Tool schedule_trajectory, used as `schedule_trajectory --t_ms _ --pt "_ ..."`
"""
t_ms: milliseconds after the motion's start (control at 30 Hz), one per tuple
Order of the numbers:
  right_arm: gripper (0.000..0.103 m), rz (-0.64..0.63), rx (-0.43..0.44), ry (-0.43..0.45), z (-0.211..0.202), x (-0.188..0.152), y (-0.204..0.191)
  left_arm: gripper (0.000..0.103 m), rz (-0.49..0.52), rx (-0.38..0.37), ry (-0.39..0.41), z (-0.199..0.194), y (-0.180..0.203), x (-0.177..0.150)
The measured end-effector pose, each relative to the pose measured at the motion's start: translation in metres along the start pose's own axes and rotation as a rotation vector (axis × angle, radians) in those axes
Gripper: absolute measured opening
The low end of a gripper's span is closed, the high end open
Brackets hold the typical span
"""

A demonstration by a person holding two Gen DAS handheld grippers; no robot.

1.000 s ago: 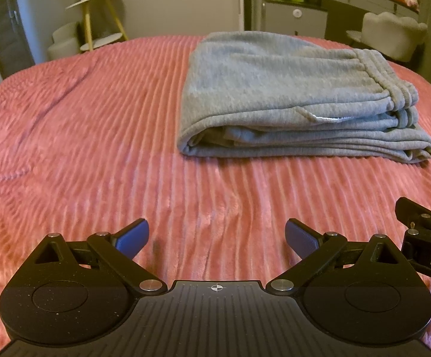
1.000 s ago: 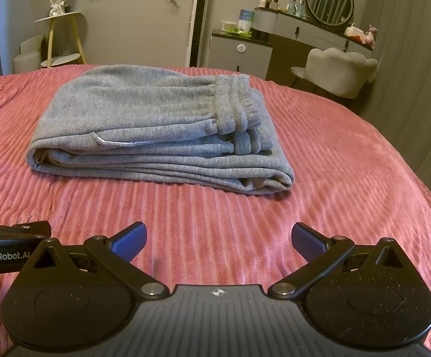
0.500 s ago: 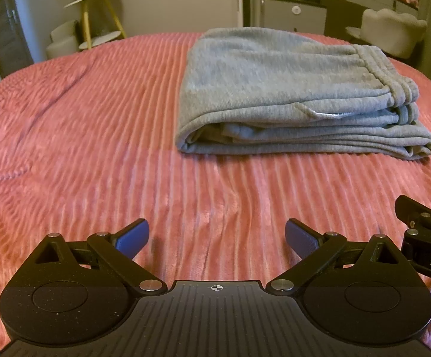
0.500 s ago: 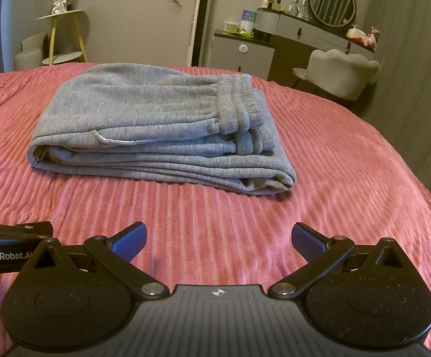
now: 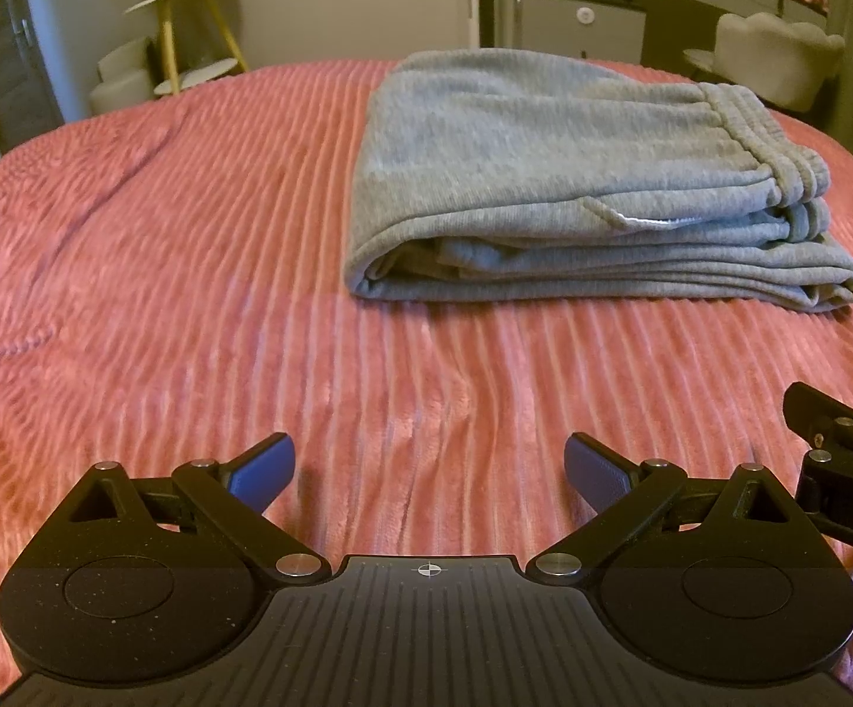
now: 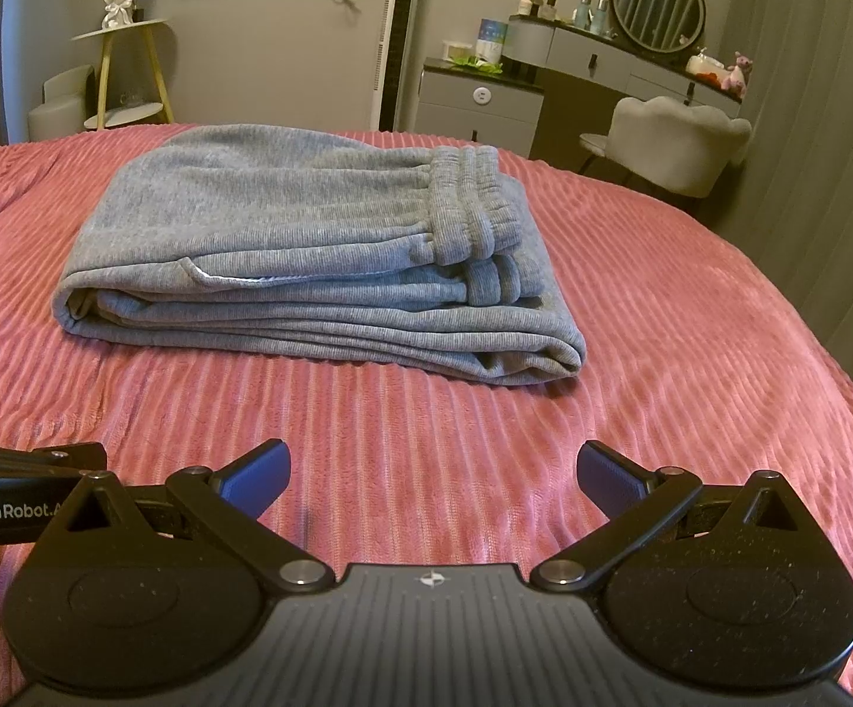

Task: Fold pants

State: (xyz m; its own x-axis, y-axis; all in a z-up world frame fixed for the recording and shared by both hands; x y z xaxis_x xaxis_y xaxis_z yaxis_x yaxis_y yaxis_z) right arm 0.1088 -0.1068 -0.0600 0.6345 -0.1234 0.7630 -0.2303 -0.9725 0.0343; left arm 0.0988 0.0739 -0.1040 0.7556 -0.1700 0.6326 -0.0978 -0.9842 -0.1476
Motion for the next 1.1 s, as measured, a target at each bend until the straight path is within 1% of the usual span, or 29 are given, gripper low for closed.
schedule_trajectory --t_ms 633,1100 --pt "0.103 -0.005 0.001 -0.003 0.0006 0.0001 -0.0003 0.101 0.007 0.007 -0.005 0.0011 -0.0004 -0.0005" --pt "0.103 -0.012 -0.001 -0.005 0.0021 -0.0006 -0.0010 0.101 0.006 -0.009 -0.007 0.0012 0.0013 -0.0013"
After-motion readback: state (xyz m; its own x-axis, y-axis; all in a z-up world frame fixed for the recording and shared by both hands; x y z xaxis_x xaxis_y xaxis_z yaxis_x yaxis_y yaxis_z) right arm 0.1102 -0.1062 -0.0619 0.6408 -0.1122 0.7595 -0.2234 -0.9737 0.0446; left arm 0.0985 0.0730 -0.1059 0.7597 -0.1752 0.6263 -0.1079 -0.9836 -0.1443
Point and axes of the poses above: each gripper's, at about its wrist camera, not at the fingertips, and z roughly the way its jaws point, y to its right, x to its top, the point moved 4 cm from there along z, roughly the way its jaws point, and after that the axes turned 9 degrees about z, right-handed, at the moved point
